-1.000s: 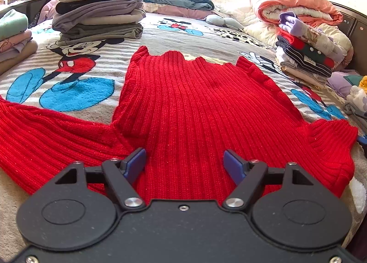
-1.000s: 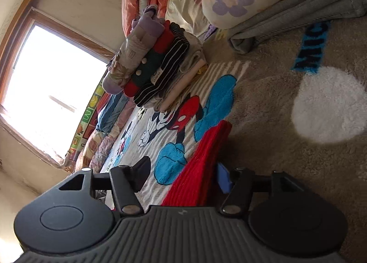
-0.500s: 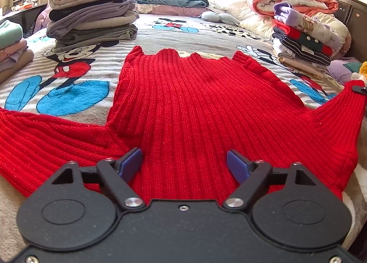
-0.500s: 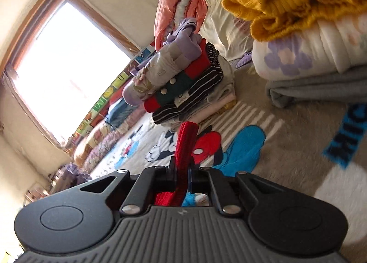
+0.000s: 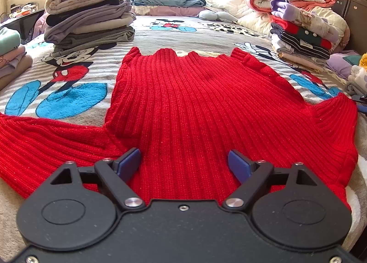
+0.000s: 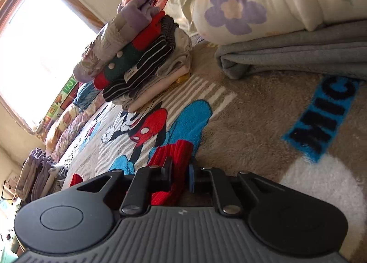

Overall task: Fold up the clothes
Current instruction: 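Pull the sleeve outward with the right gripper and lay it flat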

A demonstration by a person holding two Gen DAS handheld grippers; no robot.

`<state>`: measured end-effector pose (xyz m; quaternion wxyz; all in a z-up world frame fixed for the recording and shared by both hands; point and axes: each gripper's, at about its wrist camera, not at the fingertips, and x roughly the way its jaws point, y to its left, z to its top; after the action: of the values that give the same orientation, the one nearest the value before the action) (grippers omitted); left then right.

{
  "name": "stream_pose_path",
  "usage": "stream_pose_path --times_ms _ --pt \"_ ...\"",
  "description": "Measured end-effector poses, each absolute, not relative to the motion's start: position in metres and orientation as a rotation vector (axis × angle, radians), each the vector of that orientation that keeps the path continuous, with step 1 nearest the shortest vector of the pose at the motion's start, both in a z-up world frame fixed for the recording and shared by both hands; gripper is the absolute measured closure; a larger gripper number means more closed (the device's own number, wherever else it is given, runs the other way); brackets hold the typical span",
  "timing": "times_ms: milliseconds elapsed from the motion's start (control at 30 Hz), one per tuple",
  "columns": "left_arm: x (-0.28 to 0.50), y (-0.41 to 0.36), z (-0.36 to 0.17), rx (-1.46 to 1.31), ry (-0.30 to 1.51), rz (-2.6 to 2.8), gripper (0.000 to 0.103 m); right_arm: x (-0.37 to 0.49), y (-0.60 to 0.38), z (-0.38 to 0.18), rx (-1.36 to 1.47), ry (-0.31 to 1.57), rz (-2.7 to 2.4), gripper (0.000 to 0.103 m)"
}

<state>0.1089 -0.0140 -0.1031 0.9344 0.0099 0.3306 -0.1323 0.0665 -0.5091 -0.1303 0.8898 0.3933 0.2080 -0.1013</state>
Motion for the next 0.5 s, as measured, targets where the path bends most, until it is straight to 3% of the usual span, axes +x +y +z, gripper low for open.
stream_pose_path --times_ms 67,267,500 --pt "0.109 -0.014 -0.103 0.021 0.675 -0.269 0.018 0.055 -0.506 -0.123 0.794 0.39 -0.252 0.064" --pt "0.108 -0.016 -0.104 0.029 0.666 -0.261 0.018 0.034 -0.457 -0.085 0.556 0.297 -0.183 0.063" --pt "0.102 -0.019 -0.107 0.055 0.644 -0.249 0.017 0.028 -0.319 -0.083 0.223 0.44 0.277 0.065"
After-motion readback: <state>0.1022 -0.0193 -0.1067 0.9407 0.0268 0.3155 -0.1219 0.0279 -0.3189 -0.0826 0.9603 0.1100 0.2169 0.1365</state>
